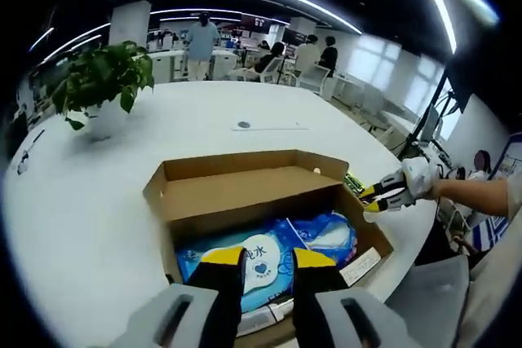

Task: Operate the shoe box by opening the lid, removing the specified soft item, and placing it in the target area until the item is outside and the box remains undamaged.

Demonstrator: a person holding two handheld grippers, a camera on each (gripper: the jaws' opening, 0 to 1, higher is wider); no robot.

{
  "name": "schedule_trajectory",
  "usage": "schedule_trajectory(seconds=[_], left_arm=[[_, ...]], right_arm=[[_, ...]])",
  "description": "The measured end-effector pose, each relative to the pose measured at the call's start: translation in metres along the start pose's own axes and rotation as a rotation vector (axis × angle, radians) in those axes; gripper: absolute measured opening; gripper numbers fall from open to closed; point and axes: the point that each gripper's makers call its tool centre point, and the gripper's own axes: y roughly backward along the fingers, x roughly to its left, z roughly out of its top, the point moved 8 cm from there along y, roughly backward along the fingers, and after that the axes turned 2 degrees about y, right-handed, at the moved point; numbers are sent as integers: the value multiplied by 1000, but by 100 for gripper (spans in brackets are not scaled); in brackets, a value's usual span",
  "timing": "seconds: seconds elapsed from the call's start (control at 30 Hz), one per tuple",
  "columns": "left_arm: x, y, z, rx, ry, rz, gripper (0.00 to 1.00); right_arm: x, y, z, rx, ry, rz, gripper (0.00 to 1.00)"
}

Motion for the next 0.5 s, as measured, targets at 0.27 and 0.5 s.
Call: schedule_trajectory(seconds=[0.27, 0.5], left_arm=[[6, 5, -5, -6, -35, 4, 26], [14, 9, -8, -29, -58, 10, 31]], right_arm=[[8, 13, 17, -57, -75, -17, 24], [17, 27, 39, -106, -150, -7, 27]])
